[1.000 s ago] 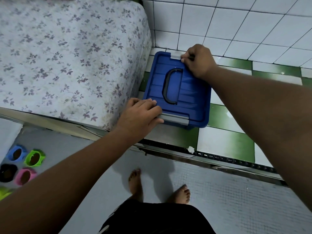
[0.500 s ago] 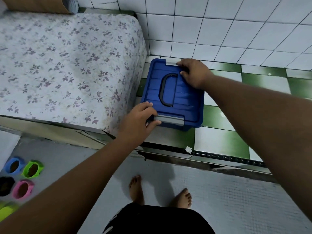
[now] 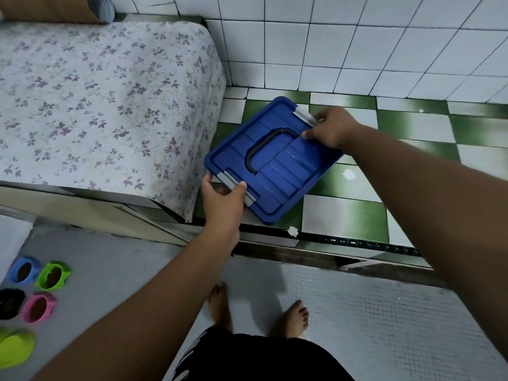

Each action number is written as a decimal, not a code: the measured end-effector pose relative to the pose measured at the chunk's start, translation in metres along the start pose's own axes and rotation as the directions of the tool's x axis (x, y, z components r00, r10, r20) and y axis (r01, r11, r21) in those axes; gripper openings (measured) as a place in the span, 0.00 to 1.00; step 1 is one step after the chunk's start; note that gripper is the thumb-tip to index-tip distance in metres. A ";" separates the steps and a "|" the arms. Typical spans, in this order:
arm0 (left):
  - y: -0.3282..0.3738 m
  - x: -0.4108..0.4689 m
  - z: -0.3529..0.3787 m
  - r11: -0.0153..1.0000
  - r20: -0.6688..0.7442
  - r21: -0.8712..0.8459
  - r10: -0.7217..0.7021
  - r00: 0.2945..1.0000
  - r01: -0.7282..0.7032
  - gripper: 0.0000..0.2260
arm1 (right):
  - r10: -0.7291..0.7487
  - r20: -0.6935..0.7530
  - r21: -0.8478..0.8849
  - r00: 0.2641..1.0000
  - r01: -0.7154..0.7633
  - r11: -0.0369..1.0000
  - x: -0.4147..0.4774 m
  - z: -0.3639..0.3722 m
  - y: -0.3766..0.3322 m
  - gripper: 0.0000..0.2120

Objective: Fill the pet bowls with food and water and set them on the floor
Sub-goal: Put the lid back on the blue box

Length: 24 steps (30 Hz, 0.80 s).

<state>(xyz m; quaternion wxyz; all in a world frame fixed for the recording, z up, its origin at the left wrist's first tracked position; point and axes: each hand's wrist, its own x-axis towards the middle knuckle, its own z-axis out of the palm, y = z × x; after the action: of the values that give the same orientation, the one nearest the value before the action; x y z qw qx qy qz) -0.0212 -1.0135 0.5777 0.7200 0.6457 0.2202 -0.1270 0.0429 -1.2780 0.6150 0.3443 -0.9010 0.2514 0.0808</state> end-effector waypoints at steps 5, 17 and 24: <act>0.003 0.010 -0.009 0.980 -0.057 0.126 0.160 0.985 -0.152 0.20 | 0.112 -0.040 0.229 0.993 -0.100 0.968 -0.034 0.001 0.023 0.24; 0.012 0.026 -0.060 0.732 0.370 0.558 0.201 0.907 -0.390 0.26 | 0.340 -0.255 0.500 0.905 -0.177 0.847 -0.178 0.074 0.050 0.35; -0.029 -0.030 -0.123 0.522 0.512 0.635 0.267 0.817 -0.569 0.35 | 0.314 -0.290 0.465 0.904 -0.154 0.872 -0.280 0.126 0.055 0.41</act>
<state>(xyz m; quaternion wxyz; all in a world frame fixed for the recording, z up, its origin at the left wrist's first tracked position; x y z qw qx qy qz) -0.0799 -0.8987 0.5580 0.4121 0.8872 -0.1523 -0.1409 -0.2228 -1.1184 0.5783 0.4706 -0.7639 0.4301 -0.0998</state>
